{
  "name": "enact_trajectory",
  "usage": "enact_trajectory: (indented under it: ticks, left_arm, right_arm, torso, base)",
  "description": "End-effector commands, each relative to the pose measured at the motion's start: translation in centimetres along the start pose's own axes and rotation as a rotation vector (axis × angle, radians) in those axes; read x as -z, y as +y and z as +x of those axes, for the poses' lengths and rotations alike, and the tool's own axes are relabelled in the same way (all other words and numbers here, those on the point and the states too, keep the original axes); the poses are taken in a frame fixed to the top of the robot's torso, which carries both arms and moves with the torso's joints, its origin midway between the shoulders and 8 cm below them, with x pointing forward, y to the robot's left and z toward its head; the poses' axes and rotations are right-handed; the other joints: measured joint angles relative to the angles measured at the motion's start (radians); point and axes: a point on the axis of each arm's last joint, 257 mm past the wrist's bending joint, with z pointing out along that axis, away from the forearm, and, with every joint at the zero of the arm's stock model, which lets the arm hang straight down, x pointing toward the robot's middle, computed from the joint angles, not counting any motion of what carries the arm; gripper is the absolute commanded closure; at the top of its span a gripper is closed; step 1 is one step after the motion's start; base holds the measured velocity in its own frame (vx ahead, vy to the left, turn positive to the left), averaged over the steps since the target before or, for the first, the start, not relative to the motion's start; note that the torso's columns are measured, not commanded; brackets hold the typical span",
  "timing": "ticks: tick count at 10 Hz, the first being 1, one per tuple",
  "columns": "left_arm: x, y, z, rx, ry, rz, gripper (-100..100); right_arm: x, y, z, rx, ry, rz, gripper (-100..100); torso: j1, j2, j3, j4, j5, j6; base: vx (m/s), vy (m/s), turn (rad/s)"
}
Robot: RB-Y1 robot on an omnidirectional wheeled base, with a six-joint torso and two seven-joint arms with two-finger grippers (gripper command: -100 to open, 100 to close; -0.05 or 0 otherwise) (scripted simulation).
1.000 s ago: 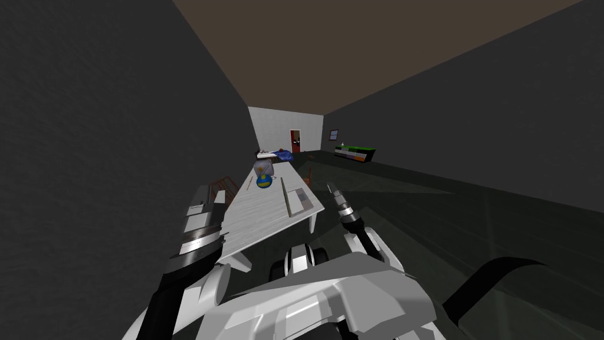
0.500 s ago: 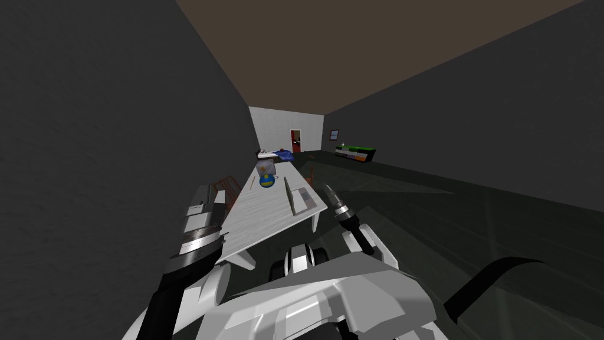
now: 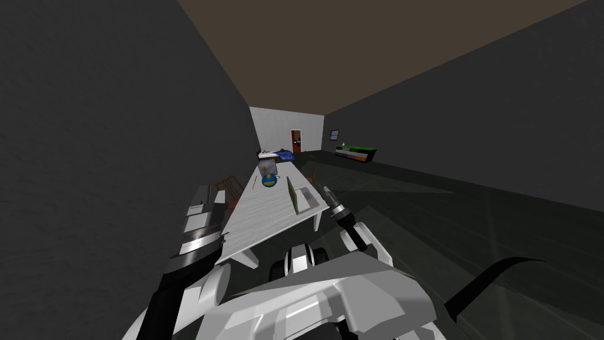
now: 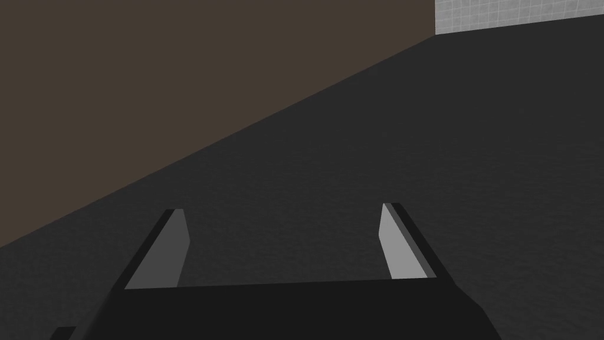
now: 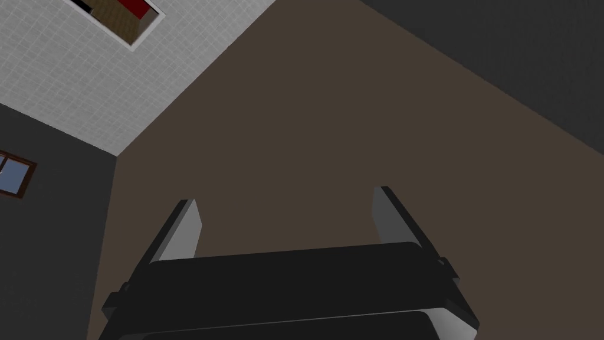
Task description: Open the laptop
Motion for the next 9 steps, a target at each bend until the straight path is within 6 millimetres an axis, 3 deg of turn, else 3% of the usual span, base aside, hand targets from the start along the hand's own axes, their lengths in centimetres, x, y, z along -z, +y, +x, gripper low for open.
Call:
enact_trajectory:
  ticks: [1, 9]
  left_arm:
    - [0.0, 0.0, 0.0, 0.000, 0.000, 0.000, 0]
    - [0.0, 0.0, 0.0, 0.000, 0.000, 0.000, 0]
  right_arm:
    - [-0.3, -1.0, 1.3, 0.082, 0.034, 0.028, -100]
    - [-1.2, -4.7, 5.1, 0.356, 0.144, 0.115, -100]
  torso:
    - [-0.001, 0.000, 0.000, 0.000, 0.000, 0.000]
    - [0.000, 0.000, 0.000, 0.000, 0.000, 0.000]
  base:
    - [-0.003, 0.066, 0.001]
    - [-0.009, 0.077, 0.001]
